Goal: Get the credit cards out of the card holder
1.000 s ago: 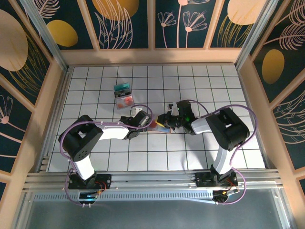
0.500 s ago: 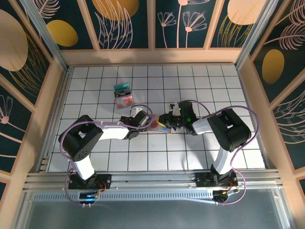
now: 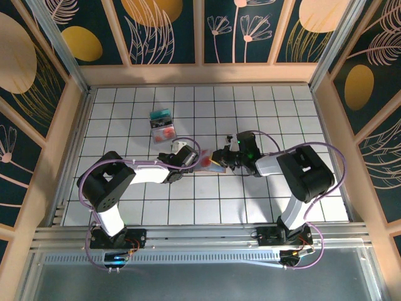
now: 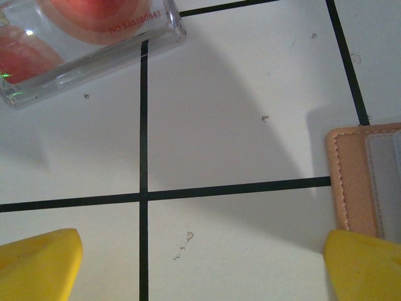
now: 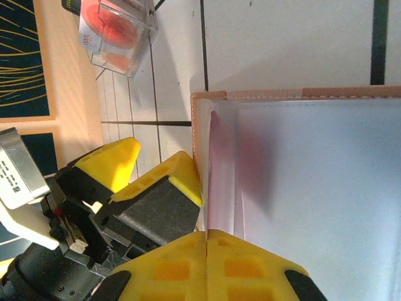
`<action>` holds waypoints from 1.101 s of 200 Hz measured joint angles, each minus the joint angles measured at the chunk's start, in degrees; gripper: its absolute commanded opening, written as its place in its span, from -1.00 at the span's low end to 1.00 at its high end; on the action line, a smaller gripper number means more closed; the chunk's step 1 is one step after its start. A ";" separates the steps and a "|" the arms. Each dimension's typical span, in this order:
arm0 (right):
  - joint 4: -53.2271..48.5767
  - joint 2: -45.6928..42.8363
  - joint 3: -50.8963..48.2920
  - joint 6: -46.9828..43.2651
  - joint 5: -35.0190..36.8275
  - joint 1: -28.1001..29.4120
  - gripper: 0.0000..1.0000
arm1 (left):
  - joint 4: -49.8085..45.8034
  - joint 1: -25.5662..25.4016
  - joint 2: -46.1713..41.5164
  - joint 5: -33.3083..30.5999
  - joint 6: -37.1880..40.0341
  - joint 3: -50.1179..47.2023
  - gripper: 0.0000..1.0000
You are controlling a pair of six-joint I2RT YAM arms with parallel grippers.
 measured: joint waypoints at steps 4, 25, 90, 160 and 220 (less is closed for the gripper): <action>-0.48 -0.20 0.00 -0.28 0.28 -0.04 -0.98 | 0.00 0.00 0.00 0.00 0.00 0.00 0.97; -3.06 -1.01 0.02 -1.77 1.55 -0.09 -0.99 | 0.00 0.00 0.00 0.00 -0.02 0.00 0.98; -11.02 -3.65 1.66 -5.99 5.33 -0.11 -1.00 | -0.28 -0.02 -0.44 1.07 -0.46 -0.04 0.97; -17.94 -6.78 3.26 -9.94 8.63 -1.18 -1.00 | -2.69 -0.11 -6.86 3.76 -0.85 -0.50 0.98; -20.96 -12.74 3.80 -12.35 11.69 -1.49 -1.00 | -1.88 0.55 -13.86 6.93 -2.01 -0.98 0.98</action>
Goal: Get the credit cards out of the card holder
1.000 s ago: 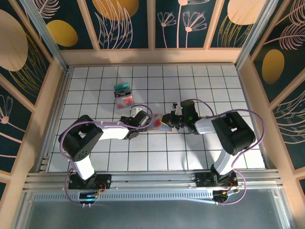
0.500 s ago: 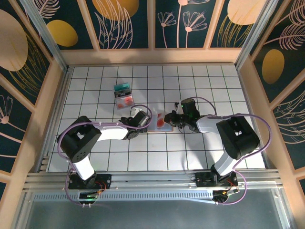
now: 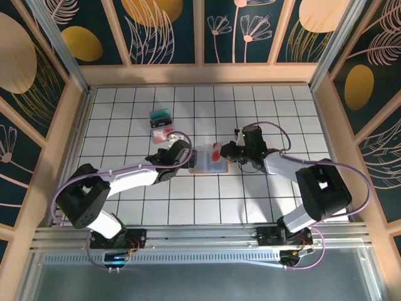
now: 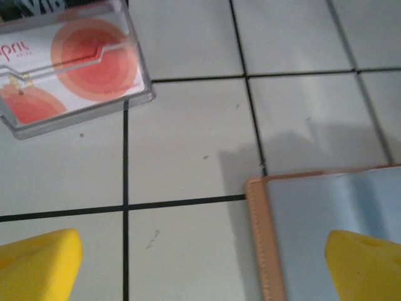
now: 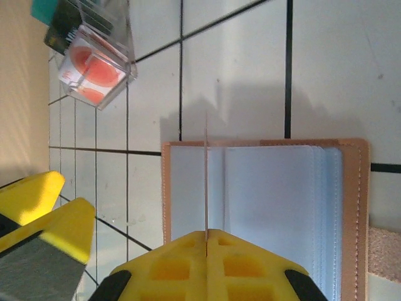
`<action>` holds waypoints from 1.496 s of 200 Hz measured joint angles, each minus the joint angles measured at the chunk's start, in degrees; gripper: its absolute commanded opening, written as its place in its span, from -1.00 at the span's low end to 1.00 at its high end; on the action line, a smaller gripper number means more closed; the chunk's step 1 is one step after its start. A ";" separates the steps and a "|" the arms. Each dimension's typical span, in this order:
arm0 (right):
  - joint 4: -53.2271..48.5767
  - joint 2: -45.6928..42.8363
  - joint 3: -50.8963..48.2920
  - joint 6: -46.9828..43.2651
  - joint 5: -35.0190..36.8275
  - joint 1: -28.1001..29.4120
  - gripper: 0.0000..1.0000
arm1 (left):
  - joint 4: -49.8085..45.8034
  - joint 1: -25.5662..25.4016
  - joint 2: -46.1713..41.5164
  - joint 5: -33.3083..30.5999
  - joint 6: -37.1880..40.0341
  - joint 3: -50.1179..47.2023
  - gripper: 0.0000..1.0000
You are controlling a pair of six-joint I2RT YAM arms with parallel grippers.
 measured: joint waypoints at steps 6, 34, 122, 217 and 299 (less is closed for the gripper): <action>0.02 -0.63 0.00 -0.13 0.35 0.00 -1.00 | 0.61 0.42 -1.09 0.87 -0.33 -0.31 0.98; 1.40 -3.93 -0.68 -0.13 1.18 0.00 -1.00 | 4.09 3.76 -5.70 5.66 -1.88 -2.27 0.98; 16.98 -12.24 -8.33 1.44 1.14 0.00 -1.00 | 19.96 8.50 -16.17 19.50 -3.19 -9.25 0.98; 39.69 -12.85 -11.34 7.48 -8.76 0.02 -1.00 | 37.55 9.77 -12.92 42.86 -4.02 -10.03 0.72; 50.40 -7.93 -11.08 11.54 -15.32 2.19 -1.00 | 45.22 9.81 -8.79 52.85 -7.19 -8.11 0.18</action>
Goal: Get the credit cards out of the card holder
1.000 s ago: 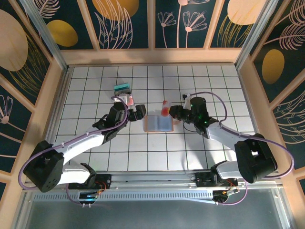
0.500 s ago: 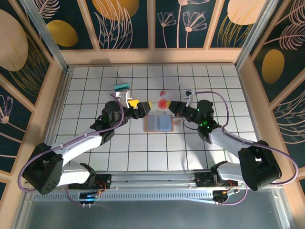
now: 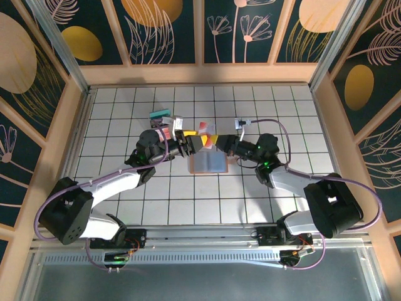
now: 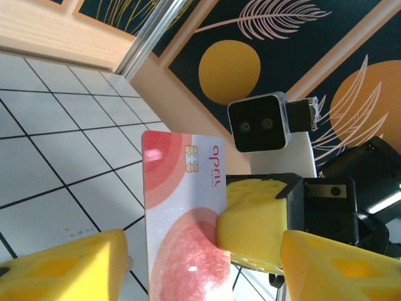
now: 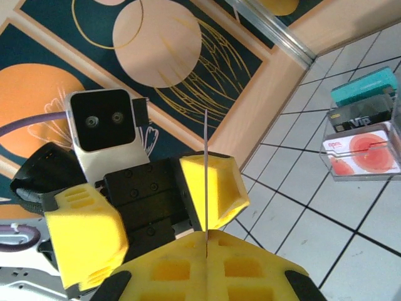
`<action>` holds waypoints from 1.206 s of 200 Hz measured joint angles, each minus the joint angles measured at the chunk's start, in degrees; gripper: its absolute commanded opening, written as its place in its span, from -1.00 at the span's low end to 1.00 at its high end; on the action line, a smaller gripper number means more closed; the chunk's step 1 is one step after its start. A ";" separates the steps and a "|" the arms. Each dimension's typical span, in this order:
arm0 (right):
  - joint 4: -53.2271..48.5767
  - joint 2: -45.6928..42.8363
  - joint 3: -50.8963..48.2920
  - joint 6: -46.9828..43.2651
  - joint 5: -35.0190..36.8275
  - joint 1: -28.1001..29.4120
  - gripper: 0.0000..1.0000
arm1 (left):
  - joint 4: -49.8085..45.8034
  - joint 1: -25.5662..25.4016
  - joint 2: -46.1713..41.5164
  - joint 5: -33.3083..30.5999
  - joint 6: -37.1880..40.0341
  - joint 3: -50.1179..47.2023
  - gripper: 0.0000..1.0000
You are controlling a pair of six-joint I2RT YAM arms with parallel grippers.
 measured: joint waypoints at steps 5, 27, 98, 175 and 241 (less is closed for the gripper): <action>0.28 0.00 0.04 0.11 -0.15 0.07 -1.00 | 0.17 0.00 0.02 0.11 -0.11 0.00 0.12; 0.85 0.00 0.35 0.24 -0.55 0.28 -1.00 | 1.01 0.00 0.04 0.44 -1.03 0.00 -0.25; 1.55 0.09 0.70 0.20 -0.31 0.35 -1.00 | 2.82 0.59 0.13 1.31 -1.49 0.02 -1.00; -13.09 -5.40 2.34 -6.51 3.98 0.79 -0.22 | -7.65 1.22 -2.01 1.38 9.27 4.15 -1.00; -33.51 -14.99 6.16 -15.56 16.24 0.79 0.13 | -23.43 2.82 -5.60 -0.92 25.83 8.28 -1.00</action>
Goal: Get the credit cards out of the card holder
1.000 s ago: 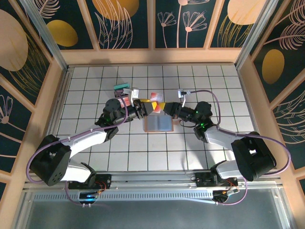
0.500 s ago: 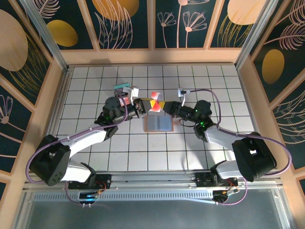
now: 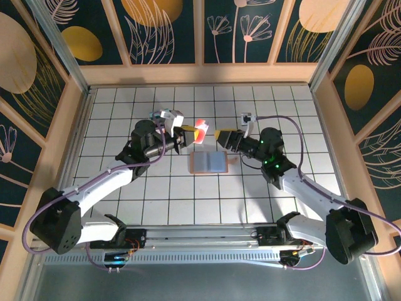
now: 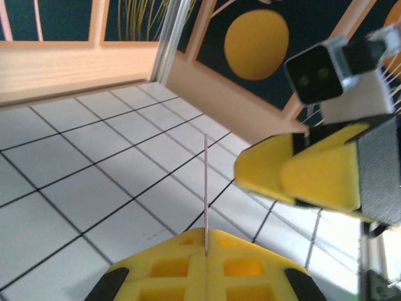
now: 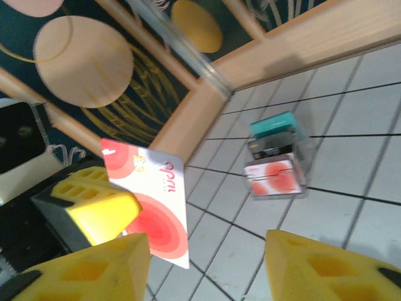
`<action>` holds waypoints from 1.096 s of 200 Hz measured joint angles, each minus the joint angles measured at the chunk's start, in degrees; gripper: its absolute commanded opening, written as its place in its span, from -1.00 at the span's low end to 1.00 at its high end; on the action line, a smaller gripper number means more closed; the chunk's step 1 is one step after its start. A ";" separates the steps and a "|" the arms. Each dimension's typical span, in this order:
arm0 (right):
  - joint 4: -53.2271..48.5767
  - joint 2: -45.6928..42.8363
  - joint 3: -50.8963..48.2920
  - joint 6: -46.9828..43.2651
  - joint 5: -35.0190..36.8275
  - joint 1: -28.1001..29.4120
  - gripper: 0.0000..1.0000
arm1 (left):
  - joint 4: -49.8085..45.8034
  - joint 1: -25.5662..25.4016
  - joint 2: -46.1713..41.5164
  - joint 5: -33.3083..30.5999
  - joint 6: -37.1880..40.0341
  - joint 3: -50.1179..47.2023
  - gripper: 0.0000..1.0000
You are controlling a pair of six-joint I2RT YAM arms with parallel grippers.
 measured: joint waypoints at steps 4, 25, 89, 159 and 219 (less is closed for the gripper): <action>-1.09 -0.46 0.11 -0.70 0.94 0.00 0.15 | -1.25 0.02 -0.09 -0.59 1.31 0.42 -1.00; -5.70 -2.69 0.22 -2.16 5.18 0.00 0.23 | -5.79 0.04 -0.20 -2.80 6.40 1.64 -1.00; -13.18 -8.57 0.28 -4.00 14.99 0.00 0.64 | -15.58 1.25 0.50 -9.66 20.04 4.46 -1.00; -19.32 -8.92 0.48 -4.70 21.84 0.00 0.98 | -25.31 11.06 4.72 -7.32 38.01 11.56 -1.00; -21.05 -8.90 1.31 -4.70 23.41 0.00 0.99 | -34.14 16.72 13.57 -6.08 50.34 19.69 -1.00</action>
